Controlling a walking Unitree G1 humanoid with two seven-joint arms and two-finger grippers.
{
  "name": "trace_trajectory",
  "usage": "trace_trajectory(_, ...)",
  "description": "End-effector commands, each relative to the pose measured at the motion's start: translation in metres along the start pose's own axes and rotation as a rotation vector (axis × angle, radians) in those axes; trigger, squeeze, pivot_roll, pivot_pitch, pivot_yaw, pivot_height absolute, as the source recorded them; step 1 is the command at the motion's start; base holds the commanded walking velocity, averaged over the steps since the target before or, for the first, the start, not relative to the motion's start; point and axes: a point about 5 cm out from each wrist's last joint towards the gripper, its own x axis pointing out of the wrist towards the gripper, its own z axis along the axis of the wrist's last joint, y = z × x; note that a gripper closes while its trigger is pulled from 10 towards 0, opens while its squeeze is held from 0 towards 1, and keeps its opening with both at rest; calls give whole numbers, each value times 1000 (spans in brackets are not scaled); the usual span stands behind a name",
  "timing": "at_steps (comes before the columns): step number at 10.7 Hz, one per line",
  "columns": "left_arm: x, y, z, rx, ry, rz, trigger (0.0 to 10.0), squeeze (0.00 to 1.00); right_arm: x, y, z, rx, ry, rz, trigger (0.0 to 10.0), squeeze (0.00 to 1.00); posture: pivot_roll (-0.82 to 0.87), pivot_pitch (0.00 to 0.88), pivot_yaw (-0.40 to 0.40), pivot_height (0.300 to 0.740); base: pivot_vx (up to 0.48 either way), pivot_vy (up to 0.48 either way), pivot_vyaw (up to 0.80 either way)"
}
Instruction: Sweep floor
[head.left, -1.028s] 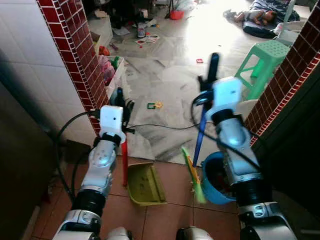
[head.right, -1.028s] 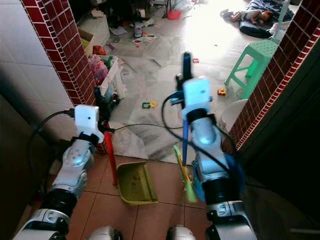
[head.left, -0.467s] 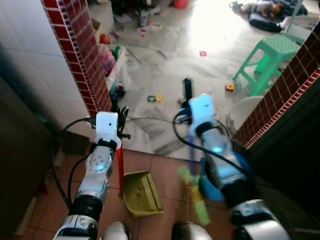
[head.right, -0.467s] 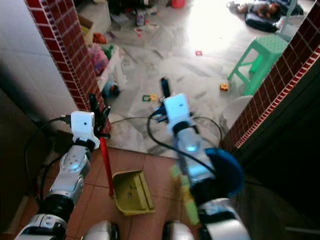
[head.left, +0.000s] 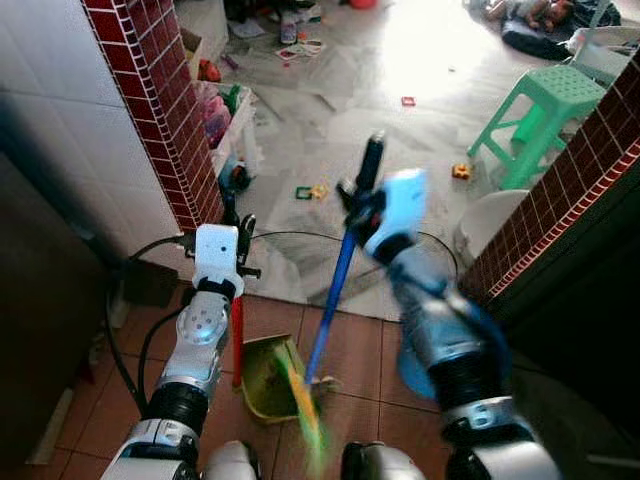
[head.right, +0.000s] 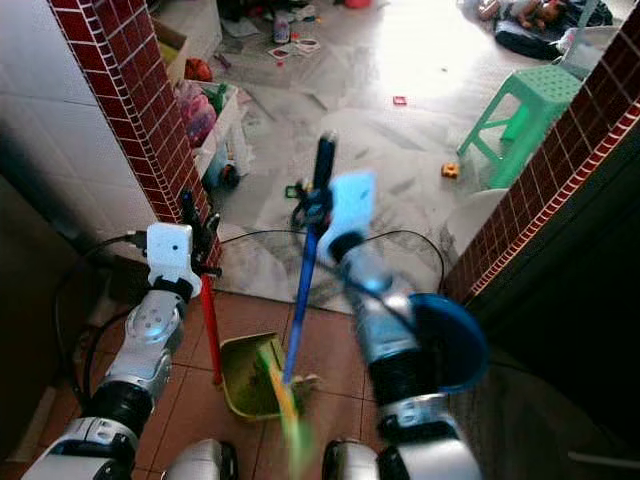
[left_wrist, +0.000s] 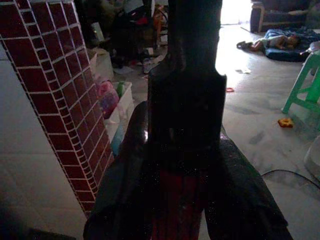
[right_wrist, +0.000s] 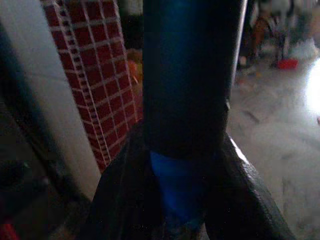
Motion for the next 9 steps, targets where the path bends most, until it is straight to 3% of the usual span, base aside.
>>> trace_trajectory(1, 3, -7, 2, 15, -9, -28, 10000, 0, 6, 0, 35, -53, -127, 47, 10000, 0, -44, 109, -19, 740, 0, 0, 0)
trace_trajectory(4, 7, -16, -10, 39, 95, -109, 10000, 0, 5, -6, 77, -202, -233, 137, 10000, 0, -62, 93, -13, 740, 0, 0, 0)
trace_trajectory(5, 12, -18, 0, 25, 54, -135, 10000, 0, 4, -9, 80, -253, -239, 143, 10000, 0, -67, 91, -11, 740, 0, 0, 0)
trace_trajectory(7, 18, -20, 22, 33, -26, -179, 10000, 0, -1, -16, 64, -301, -197, 118, 10000, 0, -42, 93, -12, 740, 0, 0, 0)
trace_trajectory(9, 18, -19, 21, 45, -20, -182, 10000, 0, -2, -15, 63, -304, -195, 115, 10000, 0, -35, 93, -11, 740, 0, 0, 0)
